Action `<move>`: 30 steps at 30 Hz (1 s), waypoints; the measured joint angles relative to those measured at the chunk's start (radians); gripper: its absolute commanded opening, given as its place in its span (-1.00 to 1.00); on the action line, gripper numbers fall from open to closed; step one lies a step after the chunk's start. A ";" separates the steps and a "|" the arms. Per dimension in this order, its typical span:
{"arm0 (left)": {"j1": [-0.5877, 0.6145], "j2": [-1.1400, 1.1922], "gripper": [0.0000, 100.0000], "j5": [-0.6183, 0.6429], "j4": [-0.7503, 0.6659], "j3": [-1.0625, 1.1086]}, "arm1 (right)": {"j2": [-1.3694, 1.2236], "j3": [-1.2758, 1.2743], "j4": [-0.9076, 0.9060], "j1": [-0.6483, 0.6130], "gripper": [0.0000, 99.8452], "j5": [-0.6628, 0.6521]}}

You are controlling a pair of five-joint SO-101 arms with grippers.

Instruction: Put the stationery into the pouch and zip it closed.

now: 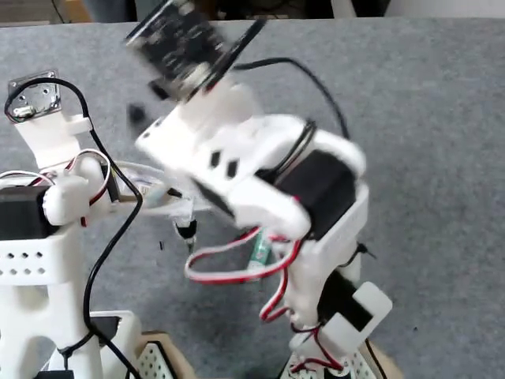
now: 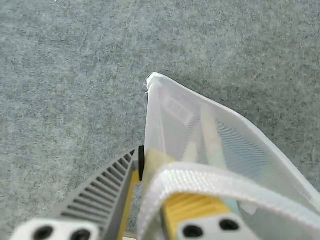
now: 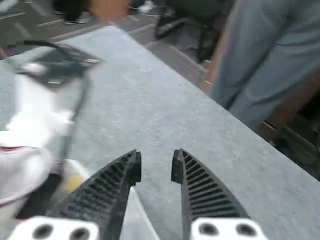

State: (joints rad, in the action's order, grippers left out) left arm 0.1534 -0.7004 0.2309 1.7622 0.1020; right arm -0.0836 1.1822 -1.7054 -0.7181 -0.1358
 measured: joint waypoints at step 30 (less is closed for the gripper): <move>0.091 0.000 -0.94 -0.009 -0.002 0.063 | -0.002 -0.692 -0.054 0.488 -0.76 0.008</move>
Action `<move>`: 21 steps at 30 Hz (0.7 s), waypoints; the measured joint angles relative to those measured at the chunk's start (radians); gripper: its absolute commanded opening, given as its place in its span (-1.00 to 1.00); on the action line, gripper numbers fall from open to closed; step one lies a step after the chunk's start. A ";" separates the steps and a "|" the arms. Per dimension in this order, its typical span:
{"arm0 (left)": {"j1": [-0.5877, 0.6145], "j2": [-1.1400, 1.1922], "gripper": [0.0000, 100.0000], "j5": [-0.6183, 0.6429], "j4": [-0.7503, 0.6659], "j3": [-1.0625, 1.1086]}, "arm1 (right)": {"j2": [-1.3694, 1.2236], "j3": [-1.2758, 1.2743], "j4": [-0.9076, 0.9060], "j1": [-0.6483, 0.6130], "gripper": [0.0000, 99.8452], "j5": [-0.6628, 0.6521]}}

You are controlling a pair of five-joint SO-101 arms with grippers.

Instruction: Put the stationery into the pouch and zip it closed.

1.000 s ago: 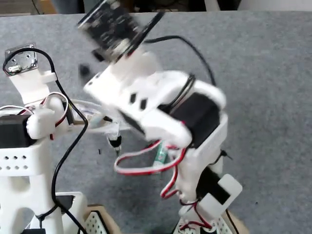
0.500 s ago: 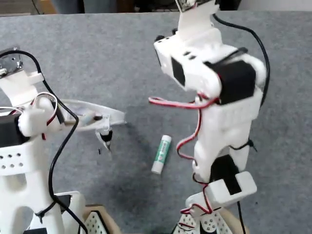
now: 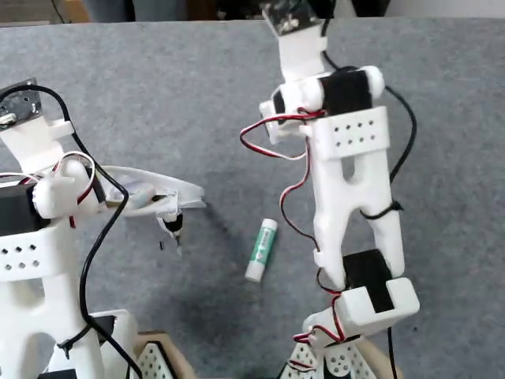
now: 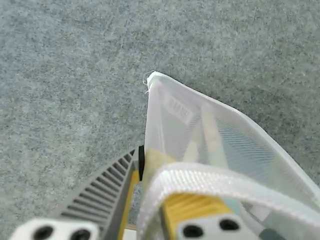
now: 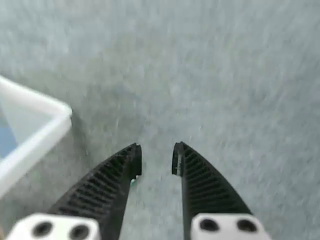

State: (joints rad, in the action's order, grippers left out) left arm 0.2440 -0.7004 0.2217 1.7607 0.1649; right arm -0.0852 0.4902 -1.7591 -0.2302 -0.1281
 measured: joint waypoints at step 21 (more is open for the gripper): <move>0.037 0.000 -0.94 -0.002 -0.002 0.000 | 0.000 -0.514 0.031 -0.057 -0.76 0.037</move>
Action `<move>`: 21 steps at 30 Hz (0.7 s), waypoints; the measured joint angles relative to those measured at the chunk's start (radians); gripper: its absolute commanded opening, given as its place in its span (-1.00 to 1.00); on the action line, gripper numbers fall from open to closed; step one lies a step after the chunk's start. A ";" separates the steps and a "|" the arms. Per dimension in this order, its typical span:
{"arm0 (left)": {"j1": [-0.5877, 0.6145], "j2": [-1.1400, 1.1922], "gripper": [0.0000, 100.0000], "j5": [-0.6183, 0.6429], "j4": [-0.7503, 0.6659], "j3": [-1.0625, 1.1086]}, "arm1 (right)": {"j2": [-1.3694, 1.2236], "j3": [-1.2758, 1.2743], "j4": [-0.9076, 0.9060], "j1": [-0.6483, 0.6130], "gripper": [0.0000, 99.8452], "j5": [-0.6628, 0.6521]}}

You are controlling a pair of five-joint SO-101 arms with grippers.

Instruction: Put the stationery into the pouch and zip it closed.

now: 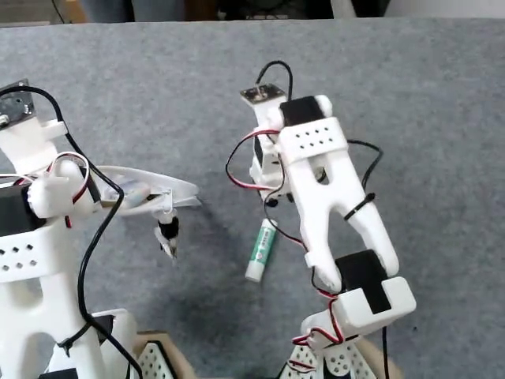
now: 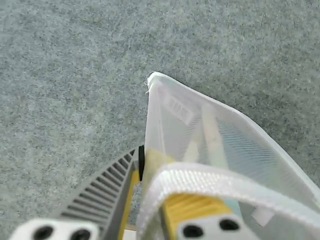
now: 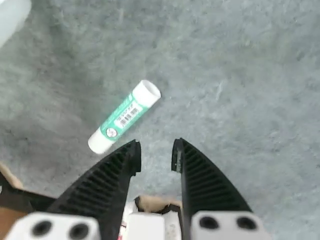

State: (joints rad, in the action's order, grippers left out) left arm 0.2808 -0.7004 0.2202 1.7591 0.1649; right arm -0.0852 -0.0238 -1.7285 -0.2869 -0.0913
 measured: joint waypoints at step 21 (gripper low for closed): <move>0.000 0.000 -0.94 0.000 0.000 0.000 | 0.269 -0.301 0.153 -0.012 -0.76 0.103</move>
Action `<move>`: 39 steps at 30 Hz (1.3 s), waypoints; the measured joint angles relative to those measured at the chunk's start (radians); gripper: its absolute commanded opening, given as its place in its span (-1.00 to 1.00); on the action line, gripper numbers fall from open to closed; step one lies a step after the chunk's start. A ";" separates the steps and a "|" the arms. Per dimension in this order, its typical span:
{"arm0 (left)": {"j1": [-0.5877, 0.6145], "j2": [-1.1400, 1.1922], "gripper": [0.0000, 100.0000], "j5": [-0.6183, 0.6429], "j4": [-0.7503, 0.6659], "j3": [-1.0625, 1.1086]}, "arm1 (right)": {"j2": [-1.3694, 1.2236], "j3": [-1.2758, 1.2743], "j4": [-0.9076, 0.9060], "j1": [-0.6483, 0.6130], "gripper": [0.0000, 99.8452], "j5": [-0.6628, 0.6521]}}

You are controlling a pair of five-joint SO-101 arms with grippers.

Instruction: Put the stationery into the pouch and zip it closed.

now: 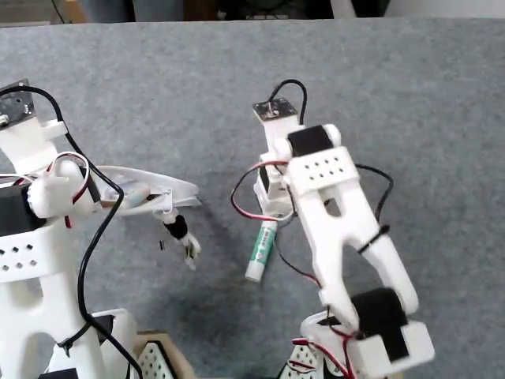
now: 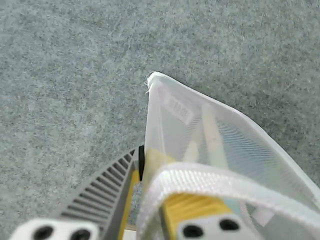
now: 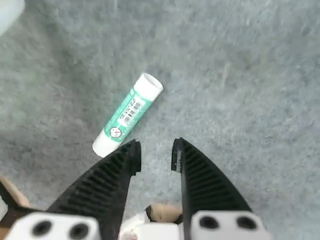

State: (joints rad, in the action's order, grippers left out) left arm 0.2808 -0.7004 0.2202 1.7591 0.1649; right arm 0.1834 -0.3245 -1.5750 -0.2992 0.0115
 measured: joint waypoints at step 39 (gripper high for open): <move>0.000 0.000 -0.94 0.000 0.000 0.000 | -0.284 -0.276 0.404 -0.186 -0.31 0.138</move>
State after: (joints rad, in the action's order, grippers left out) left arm 0.2808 -0.7004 0.2202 1.7591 0.1649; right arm -0.1005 -0.6007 -1.1715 -0.4849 0.1496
